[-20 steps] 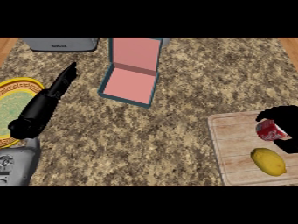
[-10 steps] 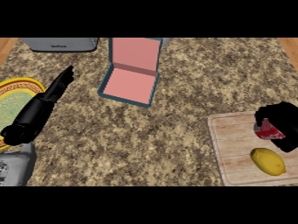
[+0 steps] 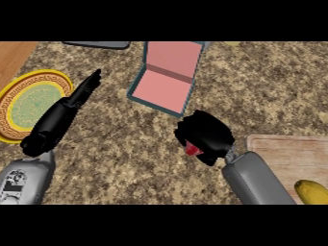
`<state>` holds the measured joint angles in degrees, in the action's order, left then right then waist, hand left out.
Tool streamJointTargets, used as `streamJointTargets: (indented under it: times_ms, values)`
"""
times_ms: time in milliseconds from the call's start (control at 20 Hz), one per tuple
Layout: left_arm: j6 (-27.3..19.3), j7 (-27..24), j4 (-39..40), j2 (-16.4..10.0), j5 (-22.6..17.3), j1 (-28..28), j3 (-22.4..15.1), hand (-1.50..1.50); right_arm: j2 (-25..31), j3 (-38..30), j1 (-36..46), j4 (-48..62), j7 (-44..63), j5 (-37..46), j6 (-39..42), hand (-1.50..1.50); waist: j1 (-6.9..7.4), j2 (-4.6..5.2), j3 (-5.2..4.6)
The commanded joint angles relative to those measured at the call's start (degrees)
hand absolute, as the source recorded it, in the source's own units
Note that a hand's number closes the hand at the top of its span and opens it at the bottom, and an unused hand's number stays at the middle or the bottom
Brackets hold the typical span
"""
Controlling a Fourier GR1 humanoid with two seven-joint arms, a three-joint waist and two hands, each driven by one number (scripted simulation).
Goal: Pick the can from the cutting board and place it in the cardboard box
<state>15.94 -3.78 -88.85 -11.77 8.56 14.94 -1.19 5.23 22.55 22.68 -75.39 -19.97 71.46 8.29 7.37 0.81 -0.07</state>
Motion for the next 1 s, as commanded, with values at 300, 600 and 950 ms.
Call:
streamJointTargets:
  times_ms: [300, 600, 950]
  values:
    - [-0.10, 0.79, 2.79, 0.45, 0.97, 4.54, -0.51, 0.00, -5.17, 19.01, 19.28, -4.91, 24.54, -14.94, -2.86, 1.50, 0.59, -0.31, 0.00]
    - [-1.14, 0.41, 3.62, 1.41, 1.52, 3.70, -0.77, 0.00, -5.21, 15.98, 25.19, -5.14, 43.53, -23.30, -13.66, 1.50, -0.36, -0.32, -0.05]
    - [-0.54, 1.17, 2.83, 0.66, 0.60, 4.71, 0.38, 0.00, -5.23, 11.89, 40.97, 6.47, 58.07, -29.92, -22.35, 1.50, -1.19, -0.06, -0.11]
